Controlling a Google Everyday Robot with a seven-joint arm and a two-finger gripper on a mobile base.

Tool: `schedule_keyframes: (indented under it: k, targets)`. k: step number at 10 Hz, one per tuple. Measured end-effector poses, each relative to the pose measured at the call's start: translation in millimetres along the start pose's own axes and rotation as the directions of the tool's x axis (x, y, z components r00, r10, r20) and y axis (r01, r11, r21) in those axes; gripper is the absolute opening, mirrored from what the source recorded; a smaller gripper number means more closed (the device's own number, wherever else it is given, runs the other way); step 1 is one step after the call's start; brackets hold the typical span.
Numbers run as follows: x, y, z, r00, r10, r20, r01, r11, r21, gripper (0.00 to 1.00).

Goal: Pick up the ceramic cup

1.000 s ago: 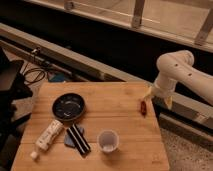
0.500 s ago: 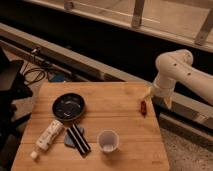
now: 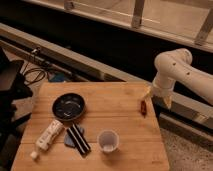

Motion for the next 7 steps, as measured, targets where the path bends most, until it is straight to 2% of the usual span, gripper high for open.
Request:
schedule_keyframes:
  k: [2,4,6,7]
  targets:
    - [-1,-1,-1,1.000,0.000,0.001,0.000,1.000,0.002,0.80]
    - [5,6,7,0.999,-0.033,-0.029,0.033,0.999,-0.003,0.80]
    - [18,26,15,0.994,-0.084,-0.063,0.083,0.997,-0.009,0.80]
    - [35,51,20,0.986,-0.142,-0.087,0.142,0.990,-0.017,0.80]
